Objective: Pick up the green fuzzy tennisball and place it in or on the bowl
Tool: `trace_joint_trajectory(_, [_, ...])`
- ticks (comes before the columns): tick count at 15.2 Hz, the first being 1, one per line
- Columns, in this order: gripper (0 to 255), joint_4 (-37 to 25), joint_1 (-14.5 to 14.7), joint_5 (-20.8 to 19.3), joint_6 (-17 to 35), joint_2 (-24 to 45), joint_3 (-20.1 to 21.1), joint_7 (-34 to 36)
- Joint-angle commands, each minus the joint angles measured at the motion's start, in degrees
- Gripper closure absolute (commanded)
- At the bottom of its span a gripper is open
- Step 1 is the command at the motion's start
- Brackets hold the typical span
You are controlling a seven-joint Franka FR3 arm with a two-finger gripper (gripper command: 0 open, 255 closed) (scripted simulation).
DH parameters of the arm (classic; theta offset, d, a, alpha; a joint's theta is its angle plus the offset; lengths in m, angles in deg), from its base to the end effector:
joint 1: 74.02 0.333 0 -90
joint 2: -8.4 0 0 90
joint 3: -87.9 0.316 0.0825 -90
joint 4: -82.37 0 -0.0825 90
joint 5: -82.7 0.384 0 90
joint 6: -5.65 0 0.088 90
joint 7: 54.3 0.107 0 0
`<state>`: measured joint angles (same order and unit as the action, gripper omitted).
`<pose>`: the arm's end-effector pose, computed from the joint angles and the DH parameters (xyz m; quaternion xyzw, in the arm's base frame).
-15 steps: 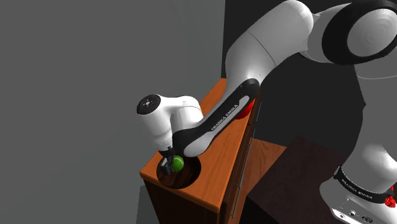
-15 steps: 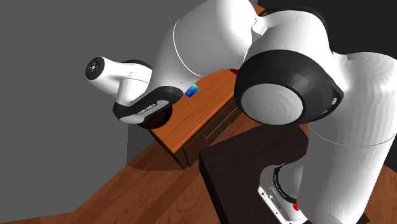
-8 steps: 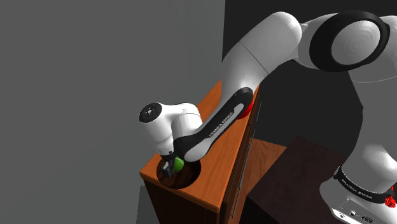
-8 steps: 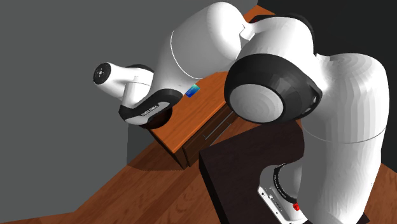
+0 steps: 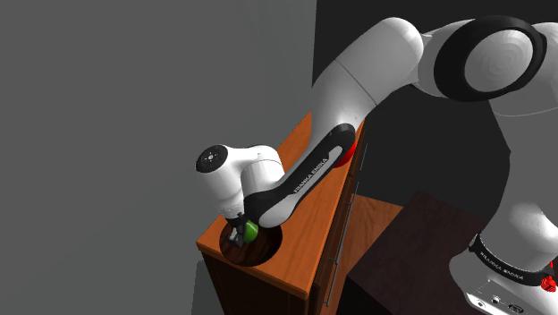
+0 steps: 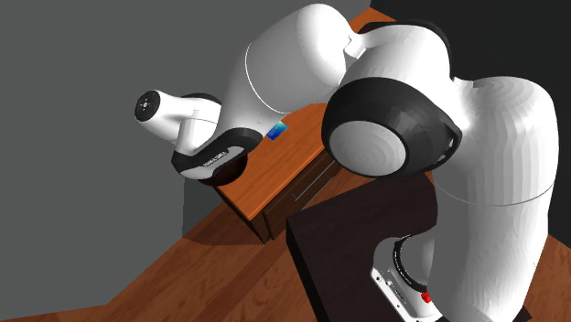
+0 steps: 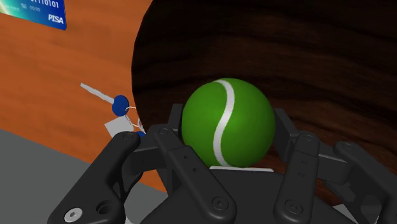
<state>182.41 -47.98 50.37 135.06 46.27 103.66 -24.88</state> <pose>0.5064 0.4149 0.1977 0.9534 0.2720 0.0301 0.1272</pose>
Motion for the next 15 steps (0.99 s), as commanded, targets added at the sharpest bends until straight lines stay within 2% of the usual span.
trace_joint_trajectory(1, [255, 0.0, 0.0, 0.0, 0.0, 0.0, 0.0, 0.0])
trace_joint_trajectory(8, [255, 0.0, 0.0, 0.0, 0.0, 0.0, 0.0, 0.0])
trace_joint_trajectory(15, [255, 0.3, -0.7, 1.8, -3.1, -3.7, 1.2, -1.7])
